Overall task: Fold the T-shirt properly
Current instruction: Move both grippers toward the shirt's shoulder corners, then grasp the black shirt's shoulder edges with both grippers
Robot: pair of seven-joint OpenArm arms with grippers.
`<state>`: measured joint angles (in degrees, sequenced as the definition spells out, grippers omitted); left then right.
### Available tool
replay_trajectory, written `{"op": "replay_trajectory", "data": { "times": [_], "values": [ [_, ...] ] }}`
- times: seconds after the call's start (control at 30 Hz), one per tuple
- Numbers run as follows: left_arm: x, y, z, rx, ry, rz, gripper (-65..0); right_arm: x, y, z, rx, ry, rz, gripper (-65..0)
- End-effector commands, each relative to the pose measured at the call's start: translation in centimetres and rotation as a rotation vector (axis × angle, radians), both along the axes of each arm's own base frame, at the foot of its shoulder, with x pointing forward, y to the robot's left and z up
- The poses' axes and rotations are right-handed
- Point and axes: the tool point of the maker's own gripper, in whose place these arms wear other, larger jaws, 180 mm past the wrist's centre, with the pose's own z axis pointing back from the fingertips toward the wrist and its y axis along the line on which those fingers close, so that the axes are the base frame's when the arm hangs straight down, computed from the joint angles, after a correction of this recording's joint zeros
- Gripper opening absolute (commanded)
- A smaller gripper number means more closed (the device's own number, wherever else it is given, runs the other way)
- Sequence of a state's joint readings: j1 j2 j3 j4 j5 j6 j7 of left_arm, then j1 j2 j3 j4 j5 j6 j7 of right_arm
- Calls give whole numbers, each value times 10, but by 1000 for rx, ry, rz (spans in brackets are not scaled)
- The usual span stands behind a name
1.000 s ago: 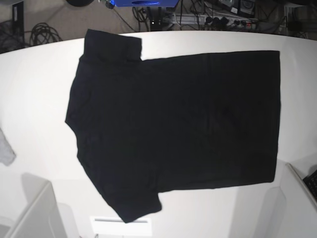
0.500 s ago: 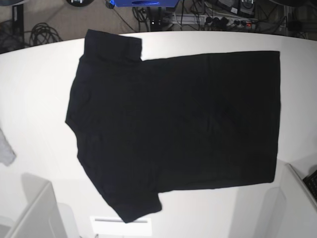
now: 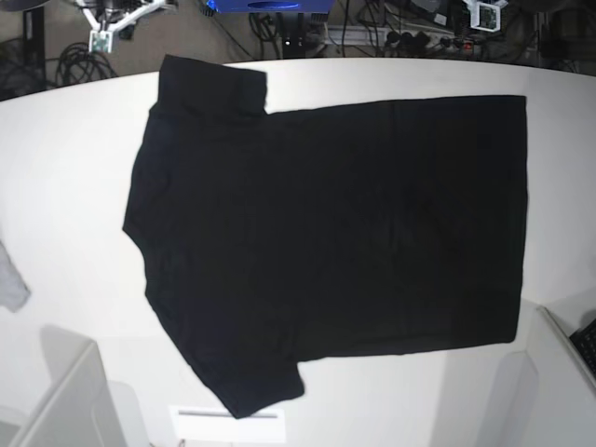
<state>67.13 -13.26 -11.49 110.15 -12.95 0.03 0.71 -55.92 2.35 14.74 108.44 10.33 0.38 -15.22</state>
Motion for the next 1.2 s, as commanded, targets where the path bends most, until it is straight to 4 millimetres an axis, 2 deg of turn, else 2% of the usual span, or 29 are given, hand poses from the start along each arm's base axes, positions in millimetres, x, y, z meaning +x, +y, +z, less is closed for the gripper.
{"op": "replay_trajectory", "data": {
  "times": [0.0, 0.13, 0.23, 0.37, 0.53, 0.57, 0.7, 0.77, 0.8, 0.83, 0.9, 0.97, 1.0, 1.17],
  "values": [
    [-1, 2, 4, 6, -7, 2, -650, 13, -2, 8, -9, -48, 2, -650],
    [10, 3, 6, 11, -43, 3, -650, 43, 0, 13, -2, -123, -6, -650],
    [31, 9, 14, 28, -105, 9, -650, 60, 6, 16, 14, -168, -26, -650],
    [55, 12, 20, 35, -170, 14, -650, 77, 11, 20, 31, -212, -39, -650],
    [71, 13, 25, 37, -217, 17, -650, 94, 15, 27, 44, -263, -52, -650],
    [75, 14, 24, 36, -220, 19, -650, 96, 16, 29, 44, -270, -52, -596],
    [86, 16, 28, 41, -251, 24, -650, 103, 22, 38, 58, -305, -65, -308],
    [87, 26, 31, 36, -263, 61, -650, 109, 23, 39, 62, -317, -59, -234],
    [87, 31, 33, 13, -270, 97, -650, 109, 25, 37, 71, -314, -46, -225],
    [87, 40, 36, -12, -283, 145, -622, 111, 31, 36, 88, -310, -21, -225],
    [86, 58, 41, -47, -302, 230, -449, 115, 43, 34, 161, -304, 1, -225],
    [81, 74, 39, -72, -275, 304, -323, 120, 49, 32, 229, -286, -10, -225],
    [81, 81, 39, -75, -264, 322, -296, 121, 50, 28, 248, -268, -14, -225],
    [83, 92, 29, -154, -206, 345, -293, 119, 51, 10, 266, -218, -27, -225]
  ]
}}
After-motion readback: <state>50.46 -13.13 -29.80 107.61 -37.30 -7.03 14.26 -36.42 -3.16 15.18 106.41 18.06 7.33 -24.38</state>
